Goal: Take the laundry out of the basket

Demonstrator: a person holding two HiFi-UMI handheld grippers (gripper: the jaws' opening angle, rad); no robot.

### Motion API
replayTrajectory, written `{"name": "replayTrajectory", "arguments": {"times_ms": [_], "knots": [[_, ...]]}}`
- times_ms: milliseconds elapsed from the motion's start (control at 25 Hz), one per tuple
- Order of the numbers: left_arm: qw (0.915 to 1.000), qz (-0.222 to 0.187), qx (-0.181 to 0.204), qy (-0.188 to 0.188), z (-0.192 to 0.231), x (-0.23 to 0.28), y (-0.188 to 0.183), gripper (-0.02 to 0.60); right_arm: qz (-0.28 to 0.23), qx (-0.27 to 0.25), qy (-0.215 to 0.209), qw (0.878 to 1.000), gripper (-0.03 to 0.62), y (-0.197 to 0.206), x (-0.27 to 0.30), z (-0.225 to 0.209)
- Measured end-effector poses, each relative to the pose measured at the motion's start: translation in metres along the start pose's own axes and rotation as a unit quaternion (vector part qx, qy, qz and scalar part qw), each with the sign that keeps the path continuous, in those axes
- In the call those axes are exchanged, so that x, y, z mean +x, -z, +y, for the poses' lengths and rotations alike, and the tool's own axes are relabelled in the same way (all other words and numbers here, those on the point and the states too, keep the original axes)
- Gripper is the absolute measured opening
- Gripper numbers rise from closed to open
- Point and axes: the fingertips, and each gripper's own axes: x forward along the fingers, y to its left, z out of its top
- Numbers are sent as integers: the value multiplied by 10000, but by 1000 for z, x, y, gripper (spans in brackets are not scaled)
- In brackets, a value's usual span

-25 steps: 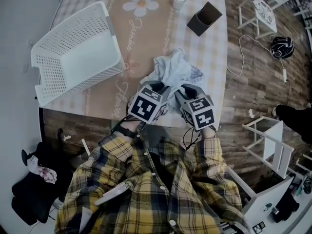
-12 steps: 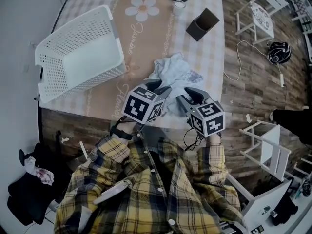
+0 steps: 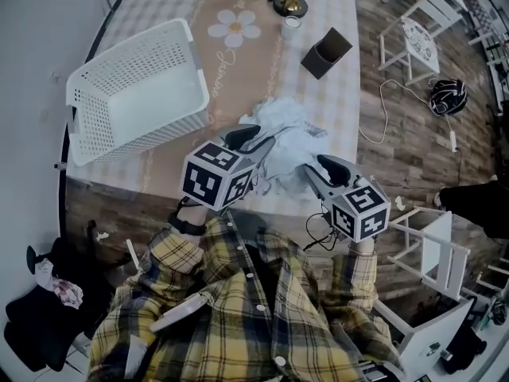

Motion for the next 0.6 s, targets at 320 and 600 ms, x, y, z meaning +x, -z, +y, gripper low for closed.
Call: {"name": "replayTrajectory", "arguments": {"times_ms": [320,600], "knots": [[9961,-832,87,288,-8,-53,-47,181,-1024,191,74,9945,172,-59,-25,26],[9882,-1451,324,374,3,-112,-84,173,-2051,181,-6,9786,110,-137,-26,70]]}}
